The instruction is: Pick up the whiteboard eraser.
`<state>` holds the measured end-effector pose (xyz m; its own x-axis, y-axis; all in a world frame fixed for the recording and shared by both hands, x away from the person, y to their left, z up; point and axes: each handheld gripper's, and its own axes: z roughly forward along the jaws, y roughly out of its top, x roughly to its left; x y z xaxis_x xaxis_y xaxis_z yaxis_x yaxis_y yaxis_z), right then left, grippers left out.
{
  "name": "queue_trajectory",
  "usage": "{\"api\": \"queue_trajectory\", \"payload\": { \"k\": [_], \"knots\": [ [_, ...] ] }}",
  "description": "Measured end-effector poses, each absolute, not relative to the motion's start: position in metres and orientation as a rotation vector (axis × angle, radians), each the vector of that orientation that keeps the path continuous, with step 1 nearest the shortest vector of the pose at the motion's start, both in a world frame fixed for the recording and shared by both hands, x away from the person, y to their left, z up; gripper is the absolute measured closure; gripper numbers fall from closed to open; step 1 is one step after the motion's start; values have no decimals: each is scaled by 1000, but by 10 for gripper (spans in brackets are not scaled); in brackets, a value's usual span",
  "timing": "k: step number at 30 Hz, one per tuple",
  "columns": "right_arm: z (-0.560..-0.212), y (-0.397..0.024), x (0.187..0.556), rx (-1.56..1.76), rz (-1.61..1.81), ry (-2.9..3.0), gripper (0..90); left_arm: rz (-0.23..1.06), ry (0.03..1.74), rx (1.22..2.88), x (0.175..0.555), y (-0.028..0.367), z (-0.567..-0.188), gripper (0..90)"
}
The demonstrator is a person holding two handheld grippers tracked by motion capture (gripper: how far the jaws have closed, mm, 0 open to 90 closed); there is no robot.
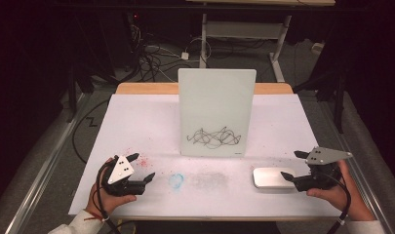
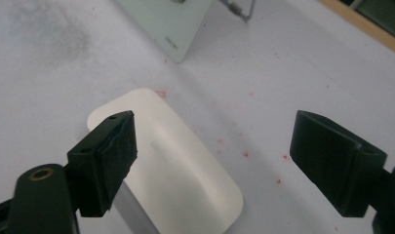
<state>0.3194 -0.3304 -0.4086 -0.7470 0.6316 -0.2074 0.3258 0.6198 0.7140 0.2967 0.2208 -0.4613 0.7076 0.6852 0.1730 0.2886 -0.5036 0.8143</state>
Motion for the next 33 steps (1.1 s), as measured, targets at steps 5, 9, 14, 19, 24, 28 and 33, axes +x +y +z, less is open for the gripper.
{"api": "queue_trajectory", "payload": {
  "k": [5,9,14,19,24,28,33],
  "knots": [
    [-408,-320,331,618,738,2621,205,620,723,2130,296,220,-463,173],
    [-413,-307,337,539,651,2751,195,599,729,2158,294,218,-465,173],
    [-425,-289,347,423,422,2854,200,611,713,2178,294,217,-466,175],
    [-428,-285,357,391,400,2892,192,588,715,2186,294,215,-467,175],
    [-437,-281,366,337,336,2959,220,610,696,2194,295,215,-466,175],
    [-444,-277,371,263,331,2986,242,607,694,2197,295,215,-466,175],
    [-439,-283,370,231,389,2996,297,622,698,2184,296,215,-464,175]
  ]
}}
